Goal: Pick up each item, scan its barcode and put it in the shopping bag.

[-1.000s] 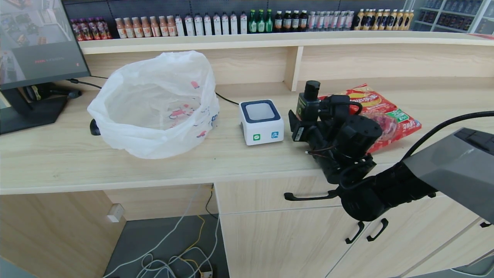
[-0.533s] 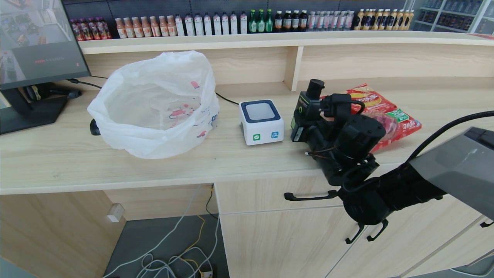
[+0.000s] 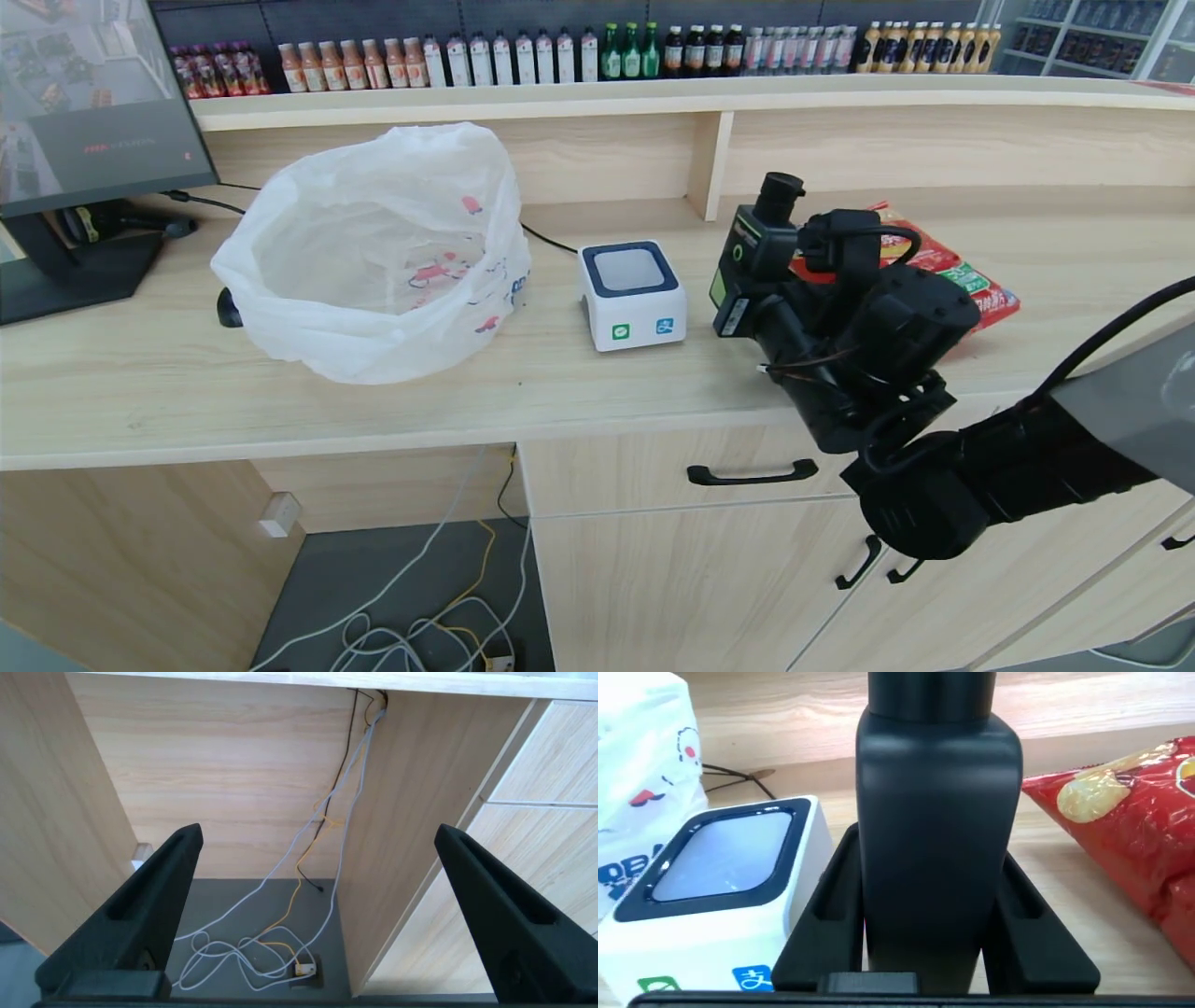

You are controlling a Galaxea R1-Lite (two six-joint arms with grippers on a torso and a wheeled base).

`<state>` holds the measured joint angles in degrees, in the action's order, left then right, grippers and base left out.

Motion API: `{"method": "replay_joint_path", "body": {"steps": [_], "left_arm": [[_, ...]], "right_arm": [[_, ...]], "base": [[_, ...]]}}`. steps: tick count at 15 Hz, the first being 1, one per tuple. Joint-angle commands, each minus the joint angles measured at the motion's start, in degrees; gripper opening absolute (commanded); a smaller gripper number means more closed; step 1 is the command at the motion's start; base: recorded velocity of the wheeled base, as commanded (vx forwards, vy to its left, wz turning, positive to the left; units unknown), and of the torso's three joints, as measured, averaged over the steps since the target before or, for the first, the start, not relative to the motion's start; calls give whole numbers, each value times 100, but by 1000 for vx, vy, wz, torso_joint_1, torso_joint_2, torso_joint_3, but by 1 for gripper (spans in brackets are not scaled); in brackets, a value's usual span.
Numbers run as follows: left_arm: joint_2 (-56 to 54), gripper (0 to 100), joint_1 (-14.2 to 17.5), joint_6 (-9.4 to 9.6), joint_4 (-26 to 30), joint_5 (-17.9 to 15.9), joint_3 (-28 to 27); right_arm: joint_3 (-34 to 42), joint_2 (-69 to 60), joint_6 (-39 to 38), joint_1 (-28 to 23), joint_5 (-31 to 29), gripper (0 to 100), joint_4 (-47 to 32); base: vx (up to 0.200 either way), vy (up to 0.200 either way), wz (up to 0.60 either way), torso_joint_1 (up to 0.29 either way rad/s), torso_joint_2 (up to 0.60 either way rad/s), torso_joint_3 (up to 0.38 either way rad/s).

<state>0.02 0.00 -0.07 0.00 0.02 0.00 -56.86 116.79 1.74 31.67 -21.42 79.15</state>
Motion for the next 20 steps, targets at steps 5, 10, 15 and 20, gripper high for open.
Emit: {"method": "replay_joint_path", "body": {"steps": [5,10,15,20], "left_arm": [[-2,100,0,-1,0,-2,0],[-2,100,-9,-1,0,6,0],[-2,100,0,-1,0,6,0],[-2,100,0,-1,0,6,0]], "right_arm": [[1027,-921,37,445,41,0,39],[2539,-2019,186,929,94,0,48],[3937,-3206,195,911,331,0,39],[5097,-4472,186,770,885,0,4]], "base": [[0,0,0,0,0,0],[0,0,0,0,0,0],[0,0,0,0,0,0],[0,0,0,0,0,0]]}}
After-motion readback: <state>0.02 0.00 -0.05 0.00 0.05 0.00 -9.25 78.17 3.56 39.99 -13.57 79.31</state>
